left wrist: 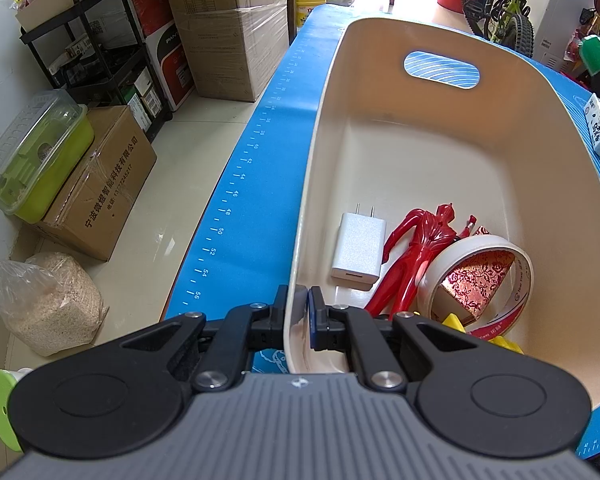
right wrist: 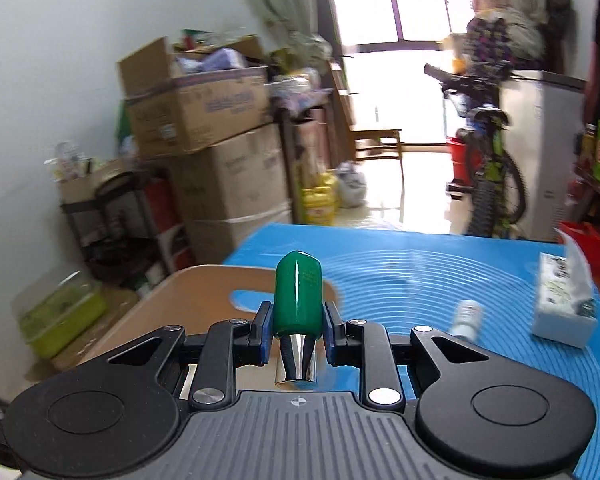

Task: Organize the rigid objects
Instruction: 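Carry the green marker with the right tool and release it into the basket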

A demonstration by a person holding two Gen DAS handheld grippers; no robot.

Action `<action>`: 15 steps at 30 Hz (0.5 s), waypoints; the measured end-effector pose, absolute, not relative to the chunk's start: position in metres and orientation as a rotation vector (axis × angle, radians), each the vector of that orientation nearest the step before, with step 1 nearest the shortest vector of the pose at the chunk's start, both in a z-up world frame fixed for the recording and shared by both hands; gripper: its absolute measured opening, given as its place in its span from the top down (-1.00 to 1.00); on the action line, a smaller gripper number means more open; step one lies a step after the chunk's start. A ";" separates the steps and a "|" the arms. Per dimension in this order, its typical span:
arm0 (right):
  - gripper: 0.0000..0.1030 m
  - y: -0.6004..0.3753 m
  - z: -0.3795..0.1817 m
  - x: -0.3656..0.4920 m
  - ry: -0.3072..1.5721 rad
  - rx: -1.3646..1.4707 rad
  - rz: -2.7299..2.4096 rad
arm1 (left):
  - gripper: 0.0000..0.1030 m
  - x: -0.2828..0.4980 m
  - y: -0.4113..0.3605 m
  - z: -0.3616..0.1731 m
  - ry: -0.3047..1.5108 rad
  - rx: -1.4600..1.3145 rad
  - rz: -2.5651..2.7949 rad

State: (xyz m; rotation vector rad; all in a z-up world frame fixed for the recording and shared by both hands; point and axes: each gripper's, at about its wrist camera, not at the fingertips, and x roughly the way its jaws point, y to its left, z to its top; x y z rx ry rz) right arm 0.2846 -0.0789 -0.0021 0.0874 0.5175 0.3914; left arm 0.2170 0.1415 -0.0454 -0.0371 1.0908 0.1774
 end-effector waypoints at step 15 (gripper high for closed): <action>0.34 -0.007 -0.021 0.255 0.674 -0.080 0.632 | 0.79 0.218 0.140 -0.042 1.086 -0.039 0.178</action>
